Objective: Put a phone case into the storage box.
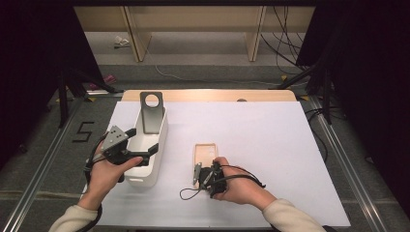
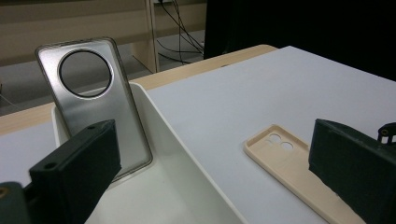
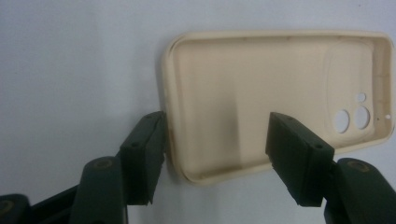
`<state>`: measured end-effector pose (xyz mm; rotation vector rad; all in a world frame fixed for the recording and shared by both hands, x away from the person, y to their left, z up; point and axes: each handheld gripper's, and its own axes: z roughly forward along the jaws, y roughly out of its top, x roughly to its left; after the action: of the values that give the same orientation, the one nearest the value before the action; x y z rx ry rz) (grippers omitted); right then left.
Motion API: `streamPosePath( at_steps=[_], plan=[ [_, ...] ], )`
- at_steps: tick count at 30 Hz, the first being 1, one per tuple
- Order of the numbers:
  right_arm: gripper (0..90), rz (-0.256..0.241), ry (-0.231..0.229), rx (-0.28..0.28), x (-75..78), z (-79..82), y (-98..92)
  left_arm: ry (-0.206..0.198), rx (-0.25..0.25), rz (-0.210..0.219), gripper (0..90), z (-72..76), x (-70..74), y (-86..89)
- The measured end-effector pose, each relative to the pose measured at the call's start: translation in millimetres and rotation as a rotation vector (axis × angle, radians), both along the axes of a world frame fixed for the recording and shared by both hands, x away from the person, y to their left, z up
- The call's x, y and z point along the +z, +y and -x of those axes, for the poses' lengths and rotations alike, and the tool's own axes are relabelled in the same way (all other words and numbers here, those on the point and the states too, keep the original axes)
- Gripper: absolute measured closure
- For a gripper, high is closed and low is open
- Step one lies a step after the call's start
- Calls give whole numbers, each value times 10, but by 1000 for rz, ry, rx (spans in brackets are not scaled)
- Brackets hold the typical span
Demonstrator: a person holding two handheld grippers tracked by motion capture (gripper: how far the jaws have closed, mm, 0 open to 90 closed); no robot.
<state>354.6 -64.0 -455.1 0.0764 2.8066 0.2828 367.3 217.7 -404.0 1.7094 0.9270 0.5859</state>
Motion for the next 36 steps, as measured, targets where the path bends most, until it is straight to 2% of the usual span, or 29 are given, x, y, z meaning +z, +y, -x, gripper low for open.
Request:
streamPosePath(
  at_steps=[18,28,33,36],
  plan=[
    [467,76,16,41,-41,20,145,-2,-2,1,21,1,3,-2],
    [591,118,52,67,-31,35,190,-2,-2,2,24,5,7,-6],
    [673,122,69,86,-35,46,194,-3,-4,2,25,3,6,-4],
    [694,127,80,82,-36,54,199,-3,-4,1,25,4,4,-6]
  ],
)
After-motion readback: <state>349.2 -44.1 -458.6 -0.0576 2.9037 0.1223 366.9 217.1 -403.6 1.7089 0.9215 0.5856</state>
